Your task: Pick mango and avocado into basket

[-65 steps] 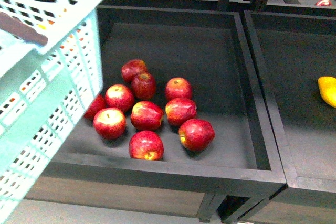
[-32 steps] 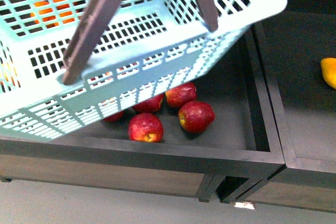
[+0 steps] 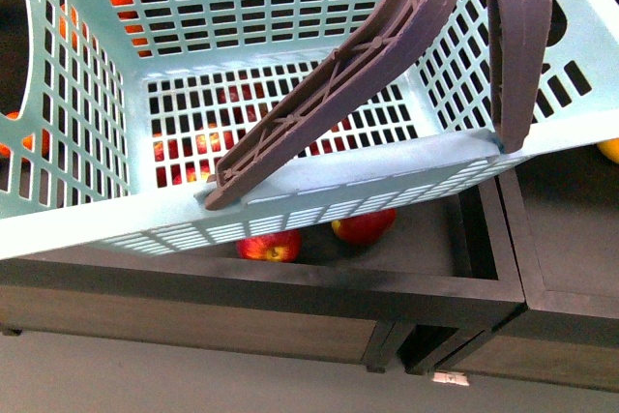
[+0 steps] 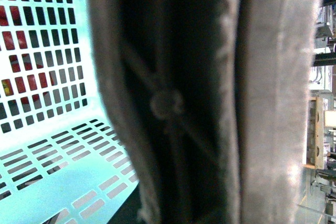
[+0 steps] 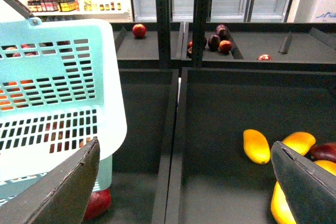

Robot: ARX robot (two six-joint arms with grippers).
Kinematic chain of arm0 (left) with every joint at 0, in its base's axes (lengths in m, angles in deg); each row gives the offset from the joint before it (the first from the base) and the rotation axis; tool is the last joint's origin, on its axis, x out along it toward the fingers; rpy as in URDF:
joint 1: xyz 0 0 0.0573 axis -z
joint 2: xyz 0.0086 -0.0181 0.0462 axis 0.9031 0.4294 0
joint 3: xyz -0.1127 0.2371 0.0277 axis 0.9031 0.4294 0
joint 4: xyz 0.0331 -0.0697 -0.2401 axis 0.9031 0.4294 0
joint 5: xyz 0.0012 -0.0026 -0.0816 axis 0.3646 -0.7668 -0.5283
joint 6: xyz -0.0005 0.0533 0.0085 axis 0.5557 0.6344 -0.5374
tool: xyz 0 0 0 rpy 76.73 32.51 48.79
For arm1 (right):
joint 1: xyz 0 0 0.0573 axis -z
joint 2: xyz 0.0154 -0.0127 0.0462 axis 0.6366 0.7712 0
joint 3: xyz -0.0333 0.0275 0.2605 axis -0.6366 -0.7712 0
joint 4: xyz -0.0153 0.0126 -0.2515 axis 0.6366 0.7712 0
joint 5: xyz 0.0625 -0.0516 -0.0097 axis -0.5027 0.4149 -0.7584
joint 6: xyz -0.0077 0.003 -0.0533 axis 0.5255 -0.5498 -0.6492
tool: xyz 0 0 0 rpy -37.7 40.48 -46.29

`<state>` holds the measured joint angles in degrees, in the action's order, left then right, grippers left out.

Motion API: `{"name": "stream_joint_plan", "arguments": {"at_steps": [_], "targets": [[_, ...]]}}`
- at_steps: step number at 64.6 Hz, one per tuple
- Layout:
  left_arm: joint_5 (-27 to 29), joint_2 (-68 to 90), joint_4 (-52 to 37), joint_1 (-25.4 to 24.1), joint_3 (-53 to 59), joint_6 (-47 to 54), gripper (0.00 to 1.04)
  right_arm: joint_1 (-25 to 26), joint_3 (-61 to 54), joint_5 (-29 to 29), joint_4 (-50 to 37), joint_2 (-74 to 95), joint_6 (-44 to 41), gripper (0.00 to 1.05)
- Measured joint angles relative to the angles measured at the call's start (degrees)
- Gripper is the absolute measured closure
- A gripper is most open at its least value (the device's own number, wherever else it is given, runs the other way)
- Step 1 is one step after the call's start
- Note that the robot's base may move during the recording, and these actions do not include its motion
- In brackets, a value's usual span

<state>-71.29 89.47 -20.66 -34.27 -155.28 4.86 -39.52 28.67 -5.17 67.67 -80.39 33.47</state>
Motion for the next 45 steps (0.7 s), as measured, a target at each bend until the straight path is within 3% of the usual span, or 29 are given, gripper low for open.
{"name": "stream_joint_plan", "arguments": {"at_steps": [15,20,25,32,39,45], "targets": [[0.7,0.0,0.0,-0.02,0.0,0.07,0.91,0.02,0.0,0.0,0.0,0.0,0.0,0.09],[0.66,0.0,0.0,-0.02,0.0,0.04,0.91,1.57,1.44,-2.23,4.44,2.49,5.31,0.09],[0.61,0.0,0.0,0.0,0.0,0.07,0.91,7.19,2.4,-5.92,4.09,8.57,13.4,0.09],[0.2,-0.02,0.0,0.02,0.0,0.02,0.91,19.02,4.26,-12.81,-3.3,17.92,20.68,0.09],[0.26,-0.02,0.0,0.02,0.0,0.13,0.91,27.45,7.39,-16.68,-11.93,27.82,21.77,0.09],[0.39,-0.02,0.0,0.02,0.0,0.17,0.91,31.91,9.86,-15.41,-21.22,38.49,20.98,0.09]]}}
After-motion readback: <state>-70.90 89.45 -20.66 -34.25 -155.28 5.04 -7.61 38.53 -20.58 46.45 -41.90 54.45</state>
